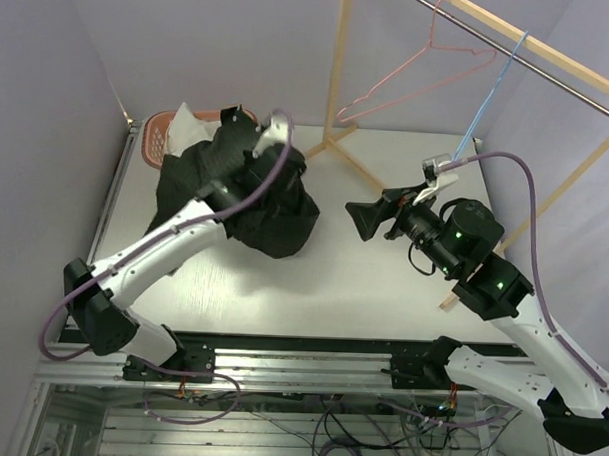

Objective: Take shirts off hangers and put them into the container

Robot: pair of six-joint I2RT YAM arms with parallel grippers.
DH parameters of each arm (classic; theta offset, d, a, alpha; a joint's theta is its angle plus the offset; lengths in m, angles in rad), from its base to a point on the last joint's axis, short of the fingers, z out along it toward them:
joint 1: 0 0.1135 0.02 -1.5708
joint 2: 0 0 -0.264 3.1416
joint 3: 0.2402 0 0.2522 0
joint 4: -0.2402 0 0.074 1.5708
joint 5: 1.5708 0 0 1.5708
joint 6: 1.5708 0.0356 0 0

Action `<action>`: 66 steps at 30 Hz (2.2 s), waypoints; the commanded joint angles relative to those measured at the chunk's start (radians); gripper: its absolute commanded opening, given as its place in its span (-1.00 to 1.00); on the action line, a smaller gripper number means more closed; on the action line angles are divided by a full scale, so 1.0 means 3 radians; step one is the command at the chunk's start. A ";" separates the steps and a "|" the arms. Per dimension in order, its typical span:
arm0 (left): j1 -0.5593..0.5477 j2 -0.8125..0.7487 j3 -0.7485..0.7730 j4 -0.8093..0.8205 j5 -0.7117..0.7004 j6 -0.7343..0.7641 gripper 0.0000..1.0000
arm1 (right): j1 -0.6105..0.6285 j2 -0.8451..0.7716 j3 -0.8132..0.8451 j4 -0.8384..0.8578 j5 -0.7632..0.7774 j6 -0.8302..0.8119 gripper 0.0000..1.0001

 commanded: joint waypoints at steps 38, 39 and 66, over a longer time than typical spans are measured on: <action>0.2205 0.1618 0.2931 0.1130 0.1925 -0.0019 -0.76 | 0.0001 0.0121 -0.0058 -0.0055 -0.0083 0.0161 1.00; 0.2205 0.1474 0.2544 0.1198 0.1989 -0.0024 -0.78 | -0.0002 0.0092 -0.0083 -0.0051 -0.0055 0.0169 1.00; 0.2642 0.2430 0.1414 -0.0376 0.3669 -0.0518 -0.65 | -0.0002 -0.0272 -0.0456 -0.0058 -0.0077 0.0377 1.00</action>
